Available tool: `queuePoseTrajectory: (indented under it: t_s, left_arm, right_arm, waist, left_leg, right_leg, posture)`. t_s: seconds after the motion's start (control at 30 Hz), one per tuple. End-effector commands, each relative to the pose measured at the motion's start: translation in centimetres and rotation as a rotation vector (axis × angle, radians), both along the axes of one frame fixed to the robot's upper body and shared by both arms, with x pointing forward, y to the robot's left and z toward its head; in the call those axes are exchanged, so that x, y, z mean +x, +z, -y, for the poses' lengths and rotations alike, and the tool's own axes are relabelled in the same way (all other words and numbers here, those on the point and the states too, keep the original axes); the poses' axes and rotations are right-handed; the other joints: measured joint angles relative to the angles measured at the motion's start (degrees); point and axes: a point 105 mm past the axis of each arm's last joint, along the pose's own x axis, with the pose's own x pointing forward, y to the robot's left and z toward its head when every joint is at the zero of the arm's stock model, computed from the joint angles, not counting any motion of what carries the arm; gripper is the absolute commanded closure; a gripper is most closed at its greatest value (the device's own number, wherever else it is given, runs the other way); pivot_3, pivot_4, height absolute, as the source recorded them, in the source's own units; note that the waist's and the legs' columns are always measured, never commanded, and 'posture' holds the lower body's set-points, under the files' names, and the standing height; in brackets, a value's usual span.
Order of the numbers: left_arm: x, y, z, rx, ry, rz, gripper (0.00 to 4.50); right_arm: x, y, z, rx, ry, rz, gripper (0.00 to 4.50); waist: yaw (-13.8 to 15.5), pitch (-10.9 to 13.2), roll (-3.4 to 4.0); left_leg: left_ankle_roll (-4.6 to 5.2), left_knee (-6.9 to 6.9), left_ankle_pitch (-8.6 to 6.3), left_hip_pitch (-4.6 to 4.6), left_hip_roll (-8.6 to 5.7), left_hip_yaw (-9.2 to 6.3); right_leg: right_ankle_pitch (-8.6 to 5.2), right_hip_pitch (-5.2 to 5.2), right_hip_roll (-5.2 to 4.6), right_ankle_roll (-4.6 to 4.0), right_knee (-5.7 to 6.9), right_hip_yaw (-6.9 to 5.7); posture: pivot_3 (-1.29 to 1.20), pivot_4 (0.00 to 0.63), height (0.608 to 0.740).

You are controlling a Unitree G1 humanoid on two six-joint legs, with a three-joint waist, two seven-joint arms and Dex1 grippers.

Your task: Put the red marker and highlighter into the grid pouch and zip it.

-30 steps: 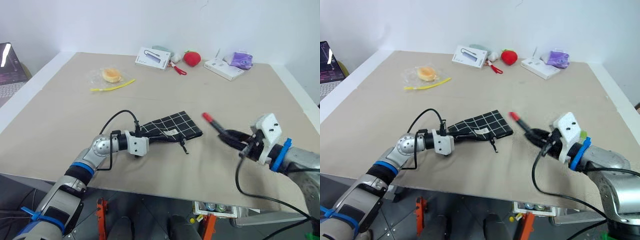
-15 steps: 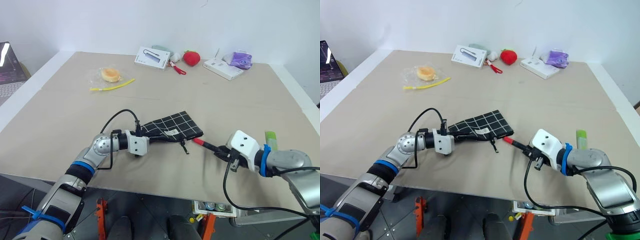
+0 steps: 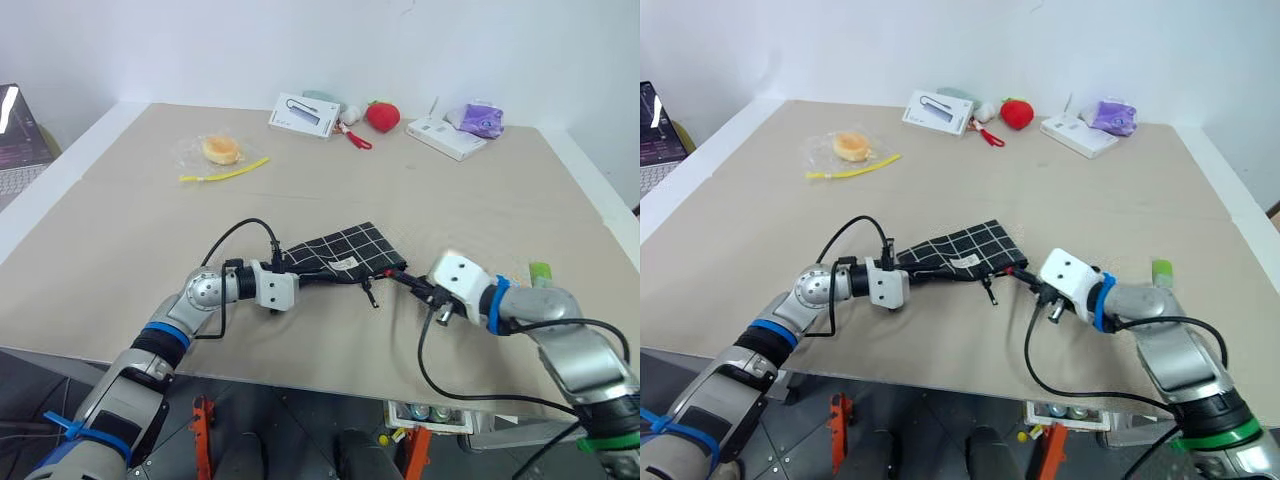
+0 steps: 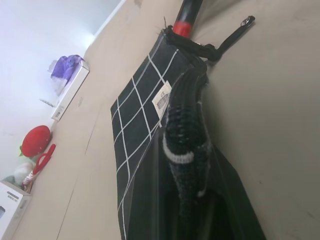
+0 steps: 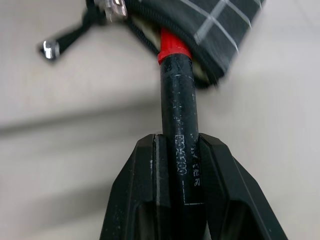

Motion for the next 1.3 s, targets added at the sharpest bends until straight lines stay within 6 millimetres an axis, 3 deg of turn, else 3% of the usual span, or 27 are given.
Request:
queuePoseTrajectory:
  t_s: [0.03, 0.23, 0.37, 0.73, 0.83, 0.97, 1.03, 1.2, 1.23, 1.3]
  left_arm:
    - [0.1, 0.7, 0.4, -0.03, -0.007, 0.006, 4.5]
    - [0.0, 1.1, 0.9, -0.072, -0.015, -0.022, 4.5]
    - [0.0, 1.5, 1.0, -0.083, -0.024, -0.027, 4.5]
    - [-0.1, 1.5, 1.1, -0.094, -0.028, -0.046, 4.5]
    - [-0.2, 1.5, 1.3, -0.097, -0.034, -0.05, 4.5]
    - [-0.2, 1.3, 1.2, -0.098, -0.034, -0.088, 4.5]
    - [-0.3, 1.3, 1.2, -0.113, -0.034, -0.124, 4.5]
    - [-0.3, 3.0, 1.4, -0.208, -0.039, -0.213, 4.5]
    - [-0.3, 3.2, 1.4, -0.215, -0.04, -0.223, 4.5]
    - [-0.3, 3.6, 1.5, -0.226, -0.04, -0.246, 4.5]
  right_arm:
    - [1.2, 1.7, -2.3, -0.03, 0.076, 0.137, 3.96]
    - [1.6, 1.8, -6.9, -0.092, 0.318, 0.279, 3.96]
    - [1.4, 2.0, -8.2, -0.157, 0.493, 0.373, 3.96]
    - [-0.2, 0.5, -9.6, -0.272, 0.716, 0.463, 3.96]
    - [0.9, 1.1, -8.9, -0.286, 0.658, 0.507, 3.96]
    - [1.4, 0.2, -7.5, -0.344, 0.619, 0.477, 3.96]
    - [1.2, 0.4, -7.3, -0.335, 0.616, 0.469, 2.89]
    - [0.9, 3.1, -7.1, -0.336, 0.635, 0.524, 0.44]
    - [0.8, 3.4, -6.9, -0.338, 0.635, 0.517, 0.07]
    - [0.4, 4.5, -6.2, -0.327, 0.627, 0.485, 0.07]
  waist:
    - [0.0, 0.0, 0.0]
    - [0.03, 0.03, -0.03]
    - [-0.02, 0.06, -0.04]
    - [0.0, 0.06, -0.04]
    - [0.0, 0.06, -0.04]
    - [-0.01, 0.06, -0.04]
    - [-0.02, 0.06, -0.04]
    - [-0.02, 0.07, -0.04]
    - [-0.02, 0.07, -0.04]
    - [-0.02, 0.07, -0.03]
  left_leg:
    - [0.0, 0.0, 0.0, 0.0, -0.01, 0.0]
    - [0.0, -0.02, 0.0, -0.03, 0.0, -0.02]
    - [0.0, -0.01, 0.0, -0.04, 0.0, 0.0]
    - [0.01, -0.01, 0.0, 0.0, 0.0, -0.01]
    - [0.01, 0.0, 0.0, 0.02, 0.0, -0.01]
    - [0.01, 0.03, 0.0, 0.02, 0.0, -0.01]
    - [0.01, 0.03, 0.0, 0.02, 0.0, -0.01]
    - [0.01, 0.03, 0.0, 0.01, 0.01, -0.03]
    - [0.01, 0.04, 0.0, 0.01, 0.01, -0.03]
    - [0.01, 0.08, 0.0, 0.02, 0.01, -0.03]
  right_leg:
    - [0.0, 0.0, -0.01, 0.0, 0.0, 0.01]
    - [0.0, -0.03, 0.0, -0.01, 0.0, -0.03]
    - [0.0, -0.03, 0.0, -0.01, 0.0, -0.01]
    - [0.12, -0.01, 0.01, -0.21, 0.03, -0.01]
    - [0.25, 0.0, 0.01, -0.42, 0.06, -0.01]
    - [0.26, 0.01, 0.01, -0.44, 0.07, -0.01]
    - [0.25, 0.01, 0.01, -0.44, 0.07, -0.01]
    - [0.25, 0.0, 0.02, -0.45, 0.09, -0.01]
    - [0.25, 0.0, 0.02, -0.45, 0.1, -0.01]
    - [0.25, 0.01, 0.02, -0.45, 0.12, -0.02]
  posture:
    - [0.0, 0.15, 0.733]
    - [0.0, 0.15, 0.733]
    - [0.0, 0.15, 0.733]
    - [0.0, 0.15, 0.733]
    - [0.0, 0.15, 0.733]
    - [0.0, 0.15, 0.733]
    - [0.0, 0.15, 0.733]
    - [0.0, 0.15, 0.733]
    - [0.0, 0.15, 0.733]
    - [0.0, 0.15, 0.733]
